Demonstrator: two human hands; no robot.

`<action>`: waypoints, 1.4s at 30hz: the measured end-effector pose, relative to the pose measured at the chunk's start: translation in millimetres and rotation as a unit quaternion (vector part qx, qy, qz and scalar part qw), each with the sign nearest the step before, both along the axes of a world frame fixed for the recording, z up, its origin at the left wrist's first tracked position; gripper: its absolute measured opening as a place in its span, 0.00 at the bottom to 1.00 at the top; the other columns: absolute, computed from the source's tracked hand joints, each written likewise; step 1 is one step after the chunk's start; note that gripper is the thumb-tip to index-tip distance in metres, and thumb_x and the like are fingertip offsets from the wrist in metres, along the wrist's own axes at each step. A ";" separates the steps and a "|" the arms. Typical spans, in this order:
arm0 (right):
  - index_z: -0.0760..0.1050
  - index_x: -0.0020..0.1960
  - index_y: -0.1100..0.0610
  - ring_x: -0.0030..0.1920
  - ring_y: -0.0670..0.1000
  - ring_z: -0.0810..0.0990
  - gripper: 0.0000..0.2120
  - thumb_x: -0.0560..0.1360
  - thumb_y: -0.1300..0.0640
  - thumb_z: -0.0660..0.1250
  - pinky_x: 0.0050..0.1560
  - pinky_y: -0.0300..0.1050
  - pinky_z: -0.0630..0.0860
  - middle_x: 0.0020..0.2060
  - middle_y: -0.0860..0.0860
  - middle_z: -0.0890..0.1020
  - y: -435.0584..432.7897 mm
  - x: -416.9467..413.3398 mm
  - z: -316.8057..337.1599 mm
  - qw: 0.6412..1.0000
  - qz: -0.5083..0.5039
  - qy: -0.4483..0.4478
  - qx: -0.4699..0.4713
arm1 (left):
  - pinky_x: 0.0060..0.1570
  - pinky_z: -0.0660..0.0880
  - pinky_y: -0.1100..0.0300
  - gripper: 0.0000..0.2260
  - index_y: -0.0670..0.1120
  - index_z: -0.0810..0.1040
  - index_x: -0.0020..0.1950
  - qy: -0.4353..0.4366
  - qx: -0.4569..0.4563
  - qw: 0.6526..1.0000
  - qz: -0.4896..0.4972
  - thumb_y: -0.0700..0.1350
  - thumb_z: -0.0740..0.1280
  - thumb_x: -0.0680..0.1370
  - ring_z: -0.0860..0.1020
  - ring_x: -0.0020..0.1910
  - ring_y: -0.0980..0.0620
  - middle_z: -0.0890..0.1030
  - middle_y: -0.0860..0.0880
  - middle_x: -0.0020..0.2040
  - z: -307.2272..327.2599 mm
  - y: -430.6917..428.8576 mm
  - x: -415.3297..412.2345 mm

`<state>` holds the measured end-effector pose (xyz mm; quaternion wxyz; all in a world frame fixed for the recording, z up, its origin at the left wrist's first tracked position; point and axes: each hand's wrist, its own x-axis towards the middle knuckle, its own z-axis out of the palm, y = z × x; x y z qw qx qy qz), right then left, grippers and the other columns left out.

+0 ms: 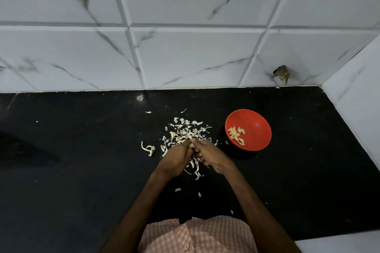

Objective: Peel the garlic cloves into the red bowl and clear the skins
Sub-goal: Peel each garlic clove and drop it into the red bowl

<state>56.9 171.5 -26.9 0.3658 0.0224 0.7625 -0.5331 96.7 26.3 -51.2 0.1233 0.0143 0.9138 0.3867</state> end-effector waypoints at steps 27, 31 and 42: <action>0.74 0.34 0.54 0.26 0.43 0.68 0.23 0.84 0.44 0.59 0.30 0.39 0.64 0.27 0.48 0.73 4.2 -12.7 8.7 0.969 0.054 0.234 0.066 | 0.29 0.63 0.63 0.11 0.52 0.74 0.40 0.095 0.062 0.989 0.100 0.57 0.58 0.74 0.69 0.27 0.55 0.75 0.53 0.30 7.2 -7.9 -2.3; 0.74 0.34 0.53 0.23 0.41 0.65 0.24 0.84 0.43 0.58 0.27 0.36 0.62 0.24 0.44 0.71 4.7 -10.0 7.4 0.976 0.011 0.215 0.031 | 0.33 0.70 0.59 0.11 0.53 0.78 0.43 0.066 0.025 0.990 0.121 0.56 0.64 0.81 0.77 0.31 0.57 0.81 0.55 0.34 -0.2 -12.6 -5.1; 0.78 0.36 0.60 0.28 0.46 0.68 0.26 0.84 0.44 0.59 0.32 0.45 0.65 0.25 0.46 0.73 -1.3 -6.3 4.9 0.977 -0.084 0.198 -0.007 | 0.56 0.76 0.59 0.12 0.54 0.82 0.62 0.098 0.199 0.965 0.140 0.42 0.66 0.82 0.81 0.53 0.60 0.84 0.56 0.55 9.8 -7.4 -10.2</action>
